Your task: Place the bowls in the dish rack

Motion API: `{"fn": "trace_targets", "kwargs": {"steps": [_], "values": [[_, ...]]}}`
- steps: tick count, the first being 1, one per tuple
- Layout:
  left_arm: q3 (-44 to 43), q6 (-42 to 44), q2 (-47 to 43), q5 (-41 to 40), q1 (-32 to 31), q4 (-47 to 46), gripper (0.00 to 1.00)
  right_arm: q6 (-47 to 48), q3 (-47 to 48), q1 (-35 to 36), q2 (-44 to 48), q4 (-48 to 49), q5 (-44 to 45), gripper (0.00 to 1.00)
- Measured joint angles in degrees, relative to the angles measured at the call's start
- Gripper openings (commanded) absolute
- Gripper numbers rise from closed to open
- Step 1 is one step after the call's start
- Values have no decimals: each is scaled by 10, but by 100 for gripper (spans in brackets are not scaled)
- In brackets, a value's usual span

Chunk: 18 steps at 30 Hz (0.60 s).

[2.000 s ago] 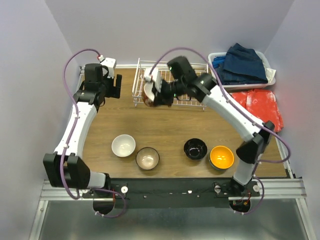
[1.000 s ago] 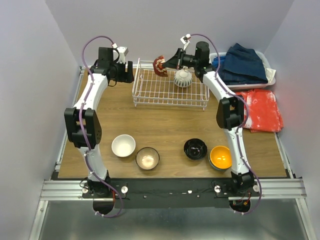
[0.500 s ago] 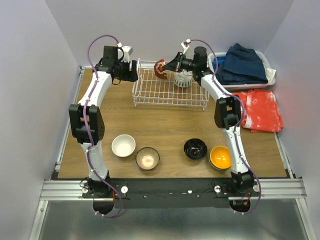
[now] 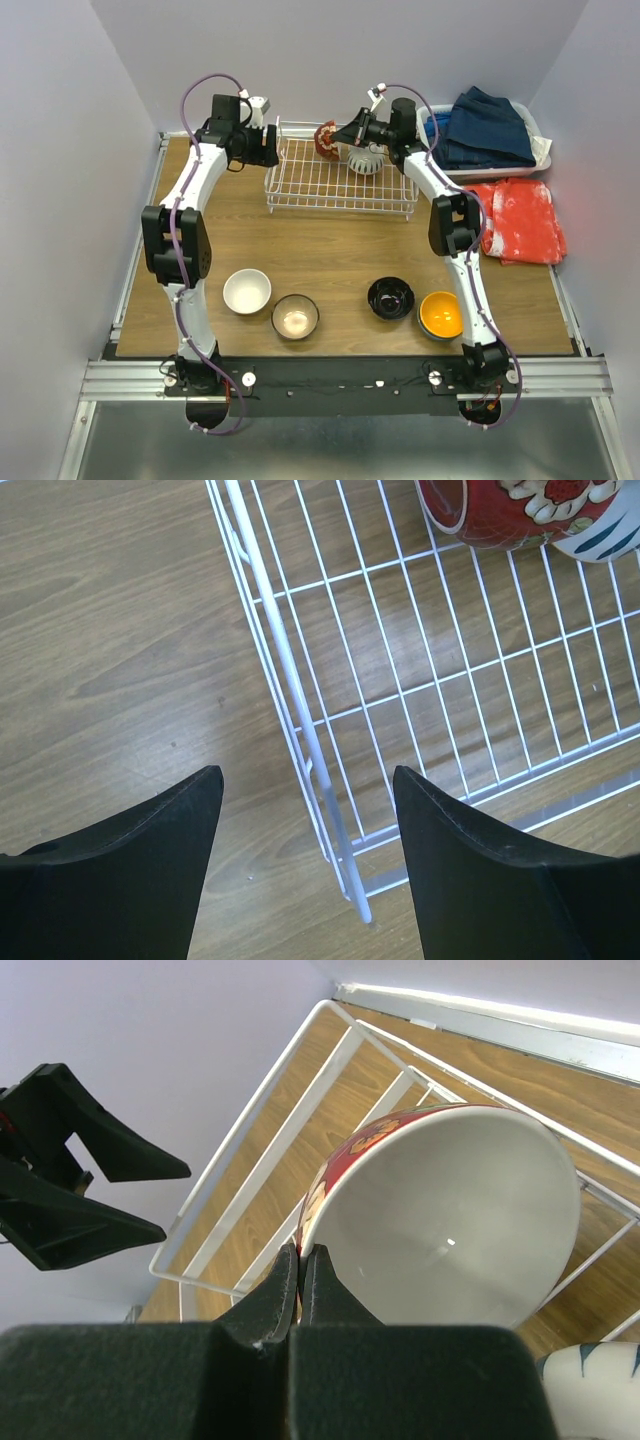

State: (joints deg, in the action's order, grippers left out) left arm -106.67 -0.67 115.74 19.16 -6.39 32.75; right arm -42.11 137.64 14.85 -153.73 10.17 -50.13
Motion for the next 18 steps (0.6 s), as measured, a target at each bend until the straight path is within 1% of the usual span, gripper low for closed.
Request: {"fn": "trace_targets", "kwargs": {"steps": [12,13,18], "values": [[0,0,11,0,-1,-1,77,14,-15,-3,7,0,1,1],[0,0,12,0,-1,-2,78,17,-20,-3,10,0,1,2],[0,-3,18,2,-1,-4,77,29,-38,-6,25,-9,2,3]]}}
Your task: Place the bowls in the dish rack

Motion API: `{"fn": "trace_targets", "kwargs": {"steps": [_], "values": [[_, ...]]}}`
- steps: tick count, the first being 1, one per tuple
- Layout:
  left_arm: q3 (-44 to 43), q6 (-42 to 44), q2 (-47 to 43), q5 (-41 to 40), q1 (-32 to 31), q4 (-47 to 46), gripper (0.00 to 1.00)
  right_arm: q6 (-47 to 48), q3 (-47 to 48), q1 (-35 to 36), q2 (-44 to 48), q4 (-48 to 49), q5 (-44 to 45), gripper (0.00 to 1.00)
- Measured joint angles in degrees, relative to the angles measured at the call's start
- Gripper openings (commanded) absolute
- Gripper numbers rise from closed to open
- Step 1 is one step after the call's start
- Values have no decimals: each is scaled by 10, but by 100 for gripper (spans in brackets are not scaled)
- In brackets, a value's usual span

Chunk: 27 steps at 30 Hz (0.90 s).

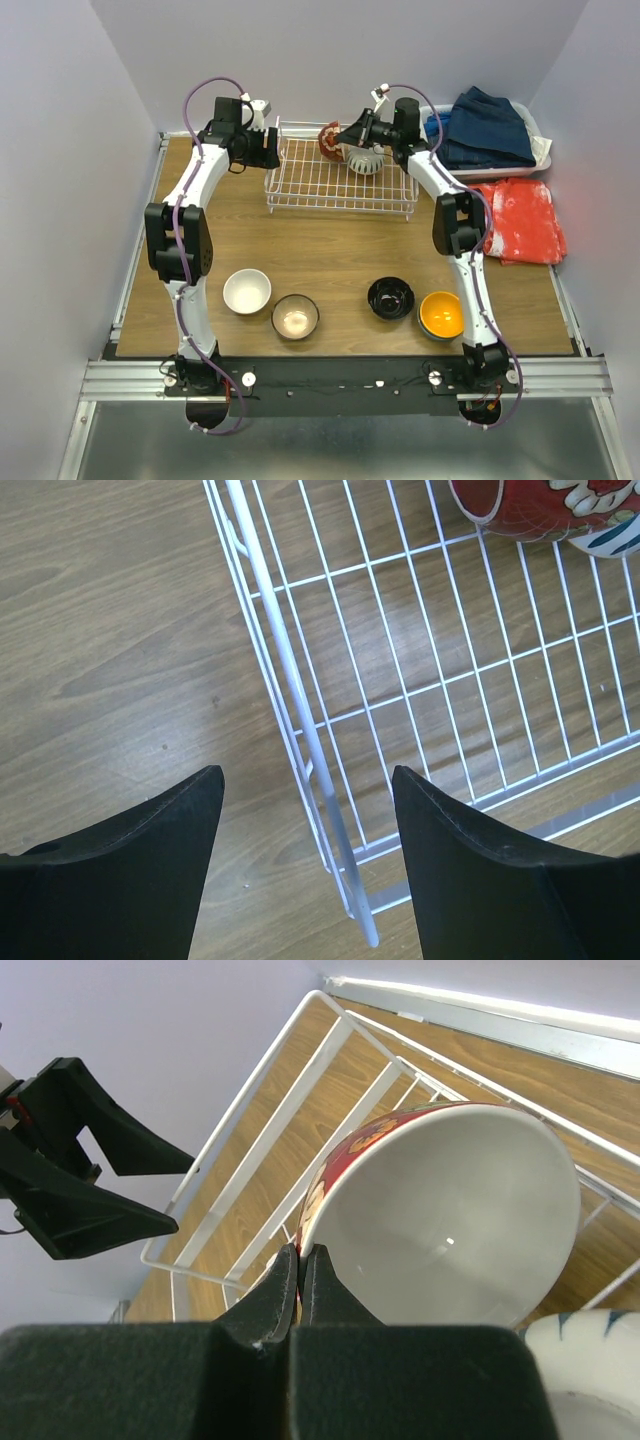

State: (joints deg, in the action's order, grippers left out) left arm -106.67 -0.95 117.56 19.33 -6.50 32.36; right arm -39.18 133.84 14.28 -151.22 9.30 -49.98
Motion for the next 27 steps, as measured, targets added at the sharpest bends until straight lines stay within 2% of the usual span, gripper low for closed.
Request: {"fn": "trace_targets", "kwargs": {"steps": [9,17,19,21,25,27], "values": [[-2,-12,9,9,0,-14,77,1,-52,-9,36,-15,13,5],[-4,-8,9,9,-1,-13,77,-52,-77,-13,40,23,7,10],[-4,-7,9,9,-3,-13,77,-62,-87,-15,44,31,5,16],[-5,-6,9,9,-4,-13,77,-65,-94,-18,49,31,4,17],[-7,-6,10,8,-8,-14,77,-61,-97,-26,56,9,3,30],[-12,-6,11,9,-8,-14,77,-47,-105,-34,64,-15,5,34]]}}
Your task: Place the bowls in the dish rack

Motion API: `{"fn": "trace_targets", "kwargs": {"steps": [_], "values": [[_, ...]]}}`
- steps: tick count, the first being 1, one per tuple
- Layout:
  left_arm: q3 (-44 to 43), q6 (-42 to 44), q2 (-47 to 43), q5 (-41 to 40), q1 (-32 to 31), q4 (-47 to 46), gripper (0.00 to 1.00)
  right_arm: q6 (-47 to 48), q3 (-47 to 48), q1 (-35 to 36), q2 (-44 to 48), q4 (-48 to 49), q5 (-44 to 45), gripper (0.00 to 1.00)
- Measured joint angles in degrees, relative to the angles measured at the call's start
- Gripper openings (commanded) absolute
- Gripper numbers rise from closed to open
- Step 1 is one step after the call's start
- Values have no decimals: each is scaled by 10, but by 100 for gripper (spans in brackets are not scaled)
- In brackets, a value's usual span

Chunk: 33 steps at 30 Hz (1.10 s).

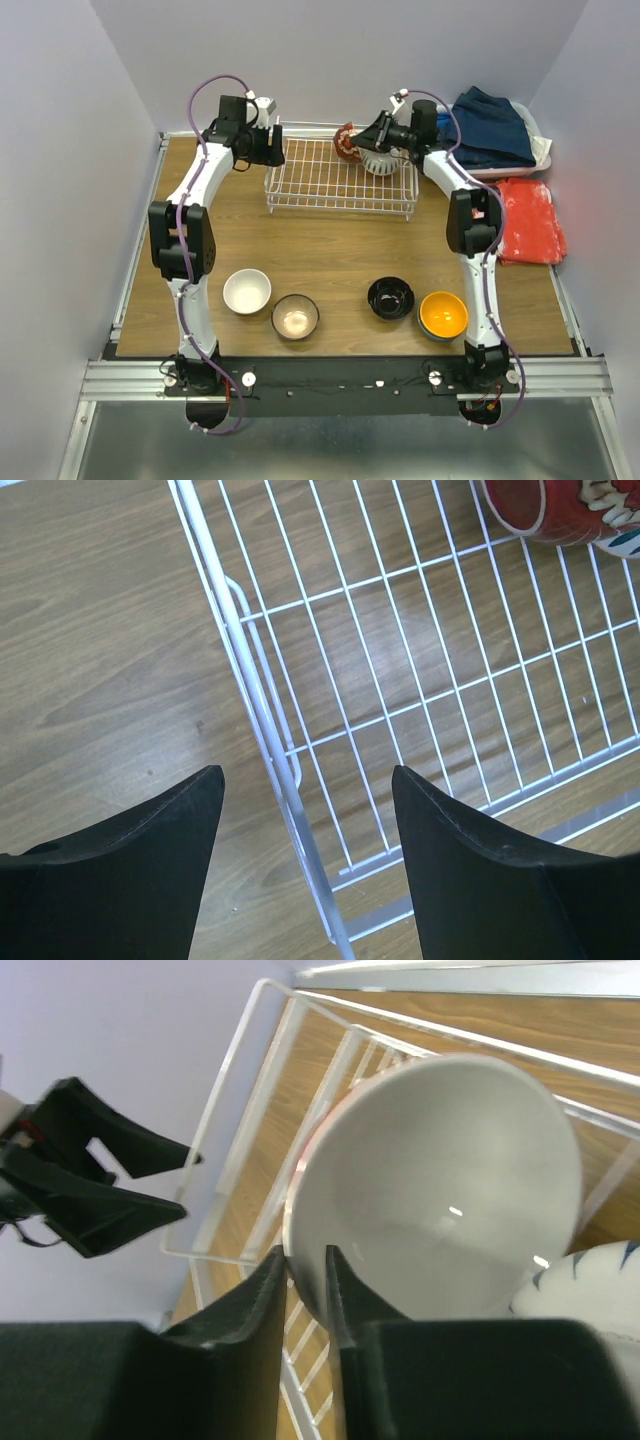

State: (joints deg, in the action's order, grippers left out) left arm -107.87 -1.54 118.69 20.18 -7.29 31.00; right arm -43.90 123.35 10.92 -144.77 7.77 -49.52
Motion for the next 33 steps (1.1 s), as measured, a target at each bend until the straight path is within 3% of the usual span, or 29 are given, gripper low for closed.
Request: {"fn": "trace_targets", "kwargs": {"steps": [6,14,22,33], "values": [[-9,-1,6,0,-1,-4,77,43,-36,-29,39,-68,18,38],[-17,-13,19,1,-3,-22,77,82,-71,-64,99,-112,65,27],[-48,-14,32,1,-14,-26,77,122,-66,-71,103,-137,80,35],[-70,-15,38,-2,-26,-35,78,396,89,-23,106,-242,82,43]]}}
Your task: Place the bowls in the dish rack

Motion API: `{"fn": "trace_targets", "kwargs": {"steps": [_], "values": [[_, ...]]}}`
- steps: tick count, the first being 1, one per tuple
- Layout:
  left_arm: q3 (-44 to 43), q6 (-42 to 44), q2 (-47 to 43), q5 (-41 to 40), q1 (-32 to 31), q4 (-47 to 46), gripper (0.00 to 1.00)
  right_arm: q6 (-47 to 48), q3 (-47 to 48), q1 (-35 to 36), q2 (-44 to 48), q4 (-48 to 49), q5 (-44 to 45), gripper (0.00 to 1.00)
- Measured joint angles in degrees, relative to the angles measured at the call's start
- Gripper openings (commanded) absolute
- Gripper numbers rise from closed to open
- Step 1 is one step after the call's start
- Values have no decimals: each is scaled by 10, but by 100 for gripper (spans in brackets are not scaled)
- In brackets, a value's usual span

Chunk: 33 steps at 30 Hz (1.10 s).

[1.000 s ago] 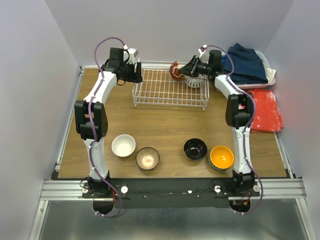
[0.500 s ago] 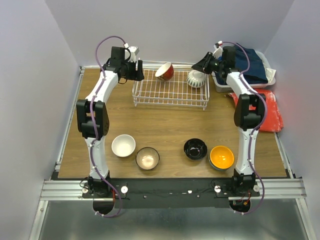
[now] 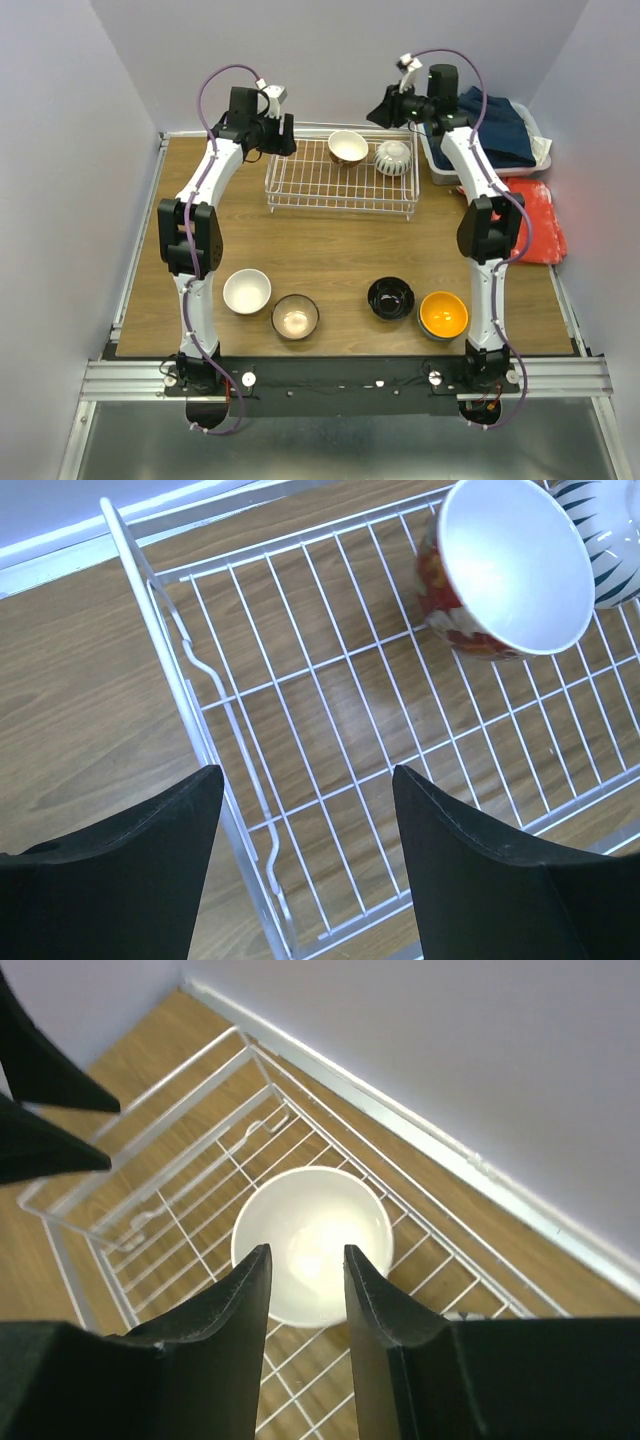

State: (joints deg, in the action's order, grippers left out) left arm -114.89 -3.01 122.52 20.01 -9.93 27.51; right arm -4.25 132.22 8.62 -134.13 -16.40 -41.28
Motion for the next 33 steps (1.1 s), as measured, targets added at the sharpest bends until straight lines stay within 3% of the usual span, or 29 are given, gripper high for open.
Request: {"fn": "trace_targets", "kwargs": {"steps": [5,10,17,28,31,33], "values": [[12,-1,-5,0,1,-7,78,189,5,62,7,-76,24,43],[62,-8,-34,0,5,-29,78,311,-42,124,10,-137,64,44],[93,-15,-68,-1,6,-51,79,382,-72,148,9,-171,137,45],[112,-18,-77,-1,6,-58,79,404,-71,150,5,-168,192,42],[112,-18,-77,-1,6,-58,79,410,-65,152,-6,-167,195,37],[112,-18,-77,-1,6,-58,79,414,-59,153,-14,-167,197,25]]}}
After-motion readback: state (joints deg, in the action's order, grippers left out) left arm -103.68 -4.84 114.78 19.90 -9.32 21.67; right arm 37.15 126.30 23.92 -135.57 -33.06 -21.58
